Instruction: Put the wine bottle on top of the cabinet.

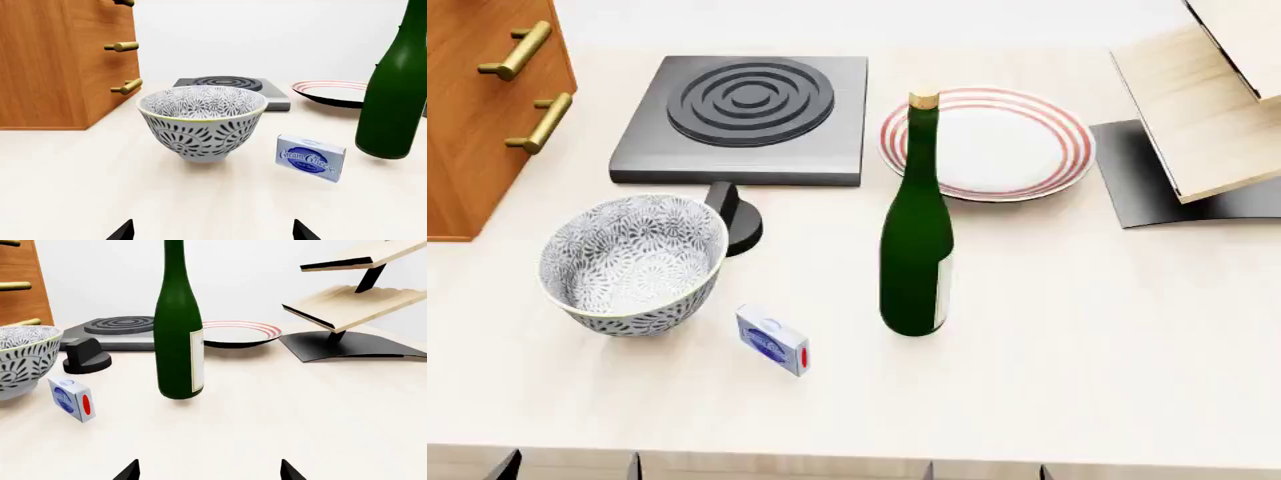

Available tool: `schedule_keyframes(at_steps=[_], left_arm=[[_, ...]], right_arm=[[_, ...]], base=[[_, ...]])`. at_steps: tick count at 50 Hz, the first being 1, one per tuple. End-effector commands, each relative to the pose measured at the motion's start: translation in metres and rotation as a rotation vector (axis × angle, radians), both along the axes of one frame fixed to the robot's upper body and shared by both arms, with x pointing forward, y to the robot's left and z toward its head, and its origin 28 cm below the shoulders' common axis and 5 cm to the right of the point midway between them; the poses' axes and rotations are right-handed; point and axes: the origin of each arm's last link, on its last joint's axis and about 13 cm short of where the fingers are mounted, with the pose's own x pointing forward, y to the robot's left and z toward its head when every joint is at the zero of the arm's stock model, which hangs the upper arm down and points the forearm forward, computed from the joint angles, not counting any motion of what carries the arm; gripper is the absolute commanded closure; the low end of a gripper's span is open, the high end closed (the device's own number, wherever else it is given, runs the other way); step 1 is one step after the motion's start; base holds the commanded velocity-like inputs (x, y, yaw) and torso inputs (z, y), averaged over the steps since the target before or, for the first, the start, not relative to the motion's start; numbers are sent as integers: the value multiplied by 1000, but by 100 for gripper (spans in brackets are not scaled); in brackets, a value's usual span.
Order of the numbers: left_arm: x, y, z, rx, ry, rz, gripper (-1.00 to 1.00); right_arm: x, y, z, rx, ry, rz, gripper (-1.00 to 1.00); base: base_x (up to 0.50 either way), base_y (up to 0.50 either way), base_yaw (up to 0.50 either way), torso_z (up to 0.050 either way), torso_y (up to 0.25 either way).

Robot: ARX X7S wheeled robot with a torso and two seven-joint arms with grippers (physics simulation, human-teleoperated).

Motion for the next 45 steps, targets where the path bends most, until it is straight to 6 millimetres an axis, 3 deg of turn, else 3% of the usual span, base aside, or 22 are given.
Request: schedule_keyframes(at_steps=[1, 28, 45], left_arm=[[-1, 0, 0, 9, 0, 0, -100], [-1, 0, 2, -17, -23, -9, -100], [-11, -5, 36, -45, -120, -60, -100]], right_arm=[[0, 0, 0, -12, 0, 0, -100], [-3, -2, 5, 23, -21, -29, -100], [-8, 0, 37, 31, -118, -50, -100]], base=[[0, 0, 0, 0, 0], [0, 0, 0, 0, 0], [0, 0, 0, 0, 0]])
